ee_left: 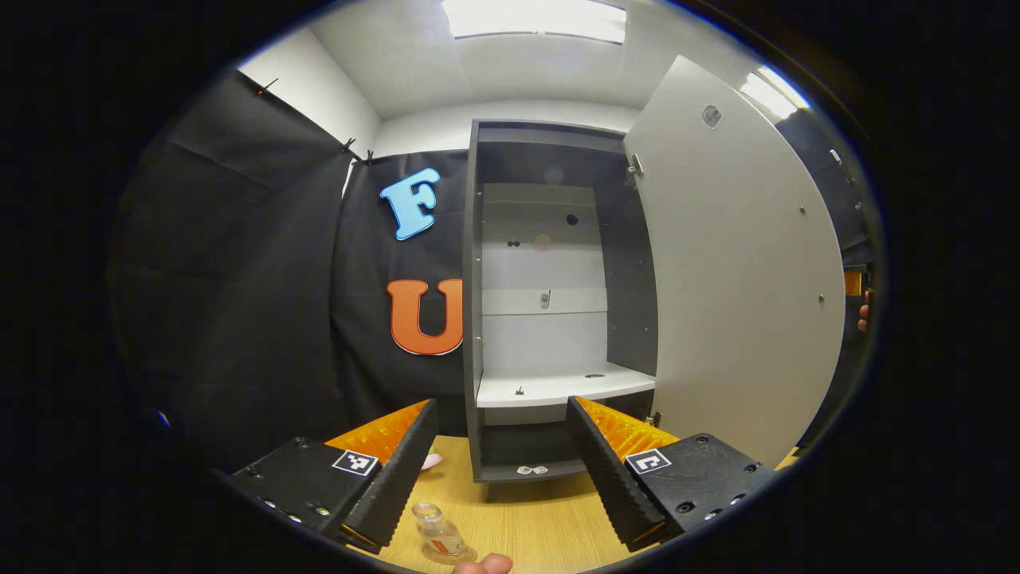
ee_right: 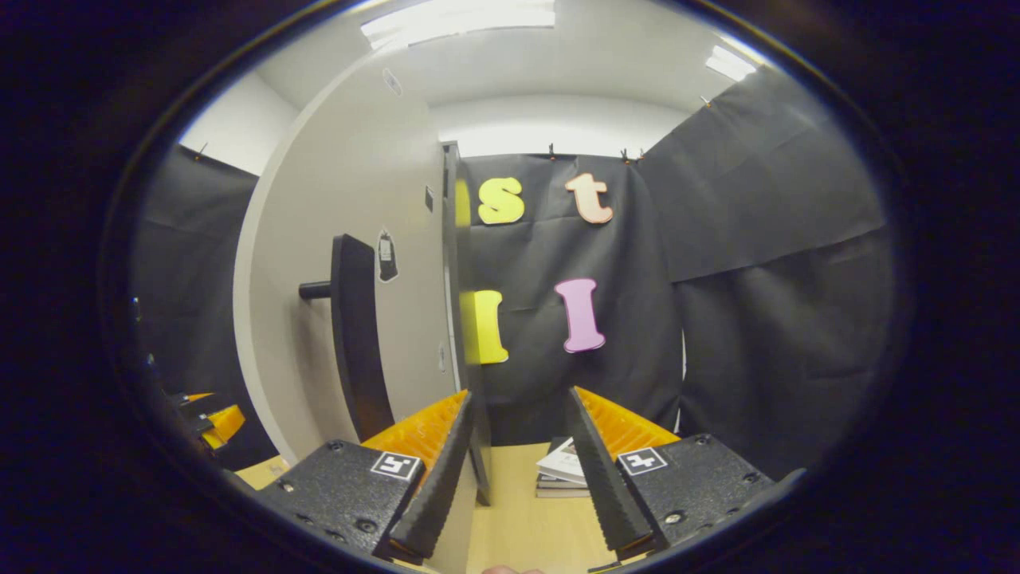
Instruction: Open the cabinet door with the right hand, grasp the bottle in the cabinet with the left hand and place it on the coaster, then close the cabinet door with the right hand.
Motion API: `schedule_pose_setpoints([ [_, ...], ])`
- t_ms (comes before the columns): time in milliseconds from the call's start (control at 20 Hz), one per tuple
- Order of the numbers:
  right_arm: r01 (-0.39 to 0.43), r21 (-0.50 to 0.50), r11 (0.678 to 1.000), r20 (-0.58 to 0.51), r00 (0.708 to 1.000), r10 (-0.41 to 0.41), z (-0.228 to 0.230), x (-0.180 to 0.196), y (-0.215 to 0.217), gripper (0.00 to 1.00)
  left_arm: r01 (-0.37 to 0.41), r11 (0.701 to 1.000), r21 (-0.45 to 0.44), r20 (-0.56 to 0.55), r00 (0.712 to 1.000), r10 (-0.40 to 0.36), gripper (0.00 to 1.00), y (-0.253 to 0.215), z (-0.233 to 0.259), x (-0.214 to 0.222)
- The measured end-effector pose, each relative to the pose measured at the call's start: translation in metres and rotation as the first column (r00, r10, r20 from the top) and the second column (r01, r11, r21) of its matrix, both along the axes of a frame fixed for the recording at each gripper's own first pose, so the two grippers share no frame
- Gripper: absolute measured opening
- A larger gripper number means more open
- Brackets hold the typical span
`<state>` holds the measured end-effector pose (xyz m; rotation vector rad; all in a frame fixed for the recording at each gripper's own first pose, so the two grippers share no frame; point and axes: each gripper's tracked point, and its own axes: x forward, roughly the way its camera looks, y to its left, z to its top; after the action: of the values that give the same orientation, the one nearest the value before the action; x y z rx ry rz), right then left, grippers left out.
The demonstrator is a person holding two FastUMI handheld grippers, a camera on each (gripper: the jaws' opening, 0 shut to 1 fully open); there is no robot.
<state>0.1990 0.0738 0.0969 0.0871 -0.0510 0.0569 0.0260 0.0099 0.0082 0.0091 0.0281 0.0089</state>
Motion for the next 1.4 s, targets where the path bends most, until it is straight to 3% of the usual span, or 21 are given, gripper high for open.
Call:
schedule_pose_setpoints([
  [200,-0.137,0.038,0.990,-0.019,0.990,0.138,-0.005,0.000,0.044,0.76,0.009,1.000,-0.004,-0.008,1.000,-0.009,0.97,0.001,-0.005,-0.002],
  [650,-0.310,-0.032,0.950,-0.039,0.950,0.309,-0.007,0.023,0.147,0.76,-0.014,1.000,0.013,-0.001,1.000,0.014,1.00,0.024,-0.010,-0.004],
  [750,-0.318,-0.035,0.948,-0.053,0.947,0.316,-0.009,0.035,0.167,0.77,-0.015,1.000,0.005,0.004,1.000,0.015,0.97,0.028,-0.011,-0.003],
  [800,-0.328,-0.039,0.944,-0.053,0.944,0.325,-0.009,0.042,0.179,0.73,-0.011,1.000,-0.003,0.004,1.000,0.011,1.00,0.030,-0.012,-0.002],
  [850,-0.338,-0.040,0.940,-0.053,0.940,0.336,-0.010,0.051,0.191,0.78,-0.013,1.000,-0.010,0.001,1.000,0.013,0.97,0.032,-0.014,-0.003],
  [900,-0.350,-0.037,0.936,-0.055,0.936,0.348,-0.011,0.060,0.203,0.74,-0.016,1.000,-0.012,-0.002,1.000,0.016,0.97,0.036,-0.015,-0.003],
  [950,-0.362,-0.034,0.932,-0.055,0.931,0.360,-0.012,0.069,0.216,0.79,-0.021,1.000,-0.012,-0.003,1.000,0.021,0.97,0.041,-0.016,-0.003],
  [1200,-0.376,-0.057,0.925,-0.071,0.926,0.372,-0.027,0.103,0.267,0.81,-0.049,0.999,-0.023,-0.004,0.999,0.049,1.00,0.059,-0.023,-0.004],
  [1400,-0.349,-0.063,0.935,-0.060,0.937,0.345,-0.036,0.114,0.269,0.80,-0.057,0.998,-0.035,-0.007,0.998,0.057,0.96,0.066,-0.026,-0.005],
])
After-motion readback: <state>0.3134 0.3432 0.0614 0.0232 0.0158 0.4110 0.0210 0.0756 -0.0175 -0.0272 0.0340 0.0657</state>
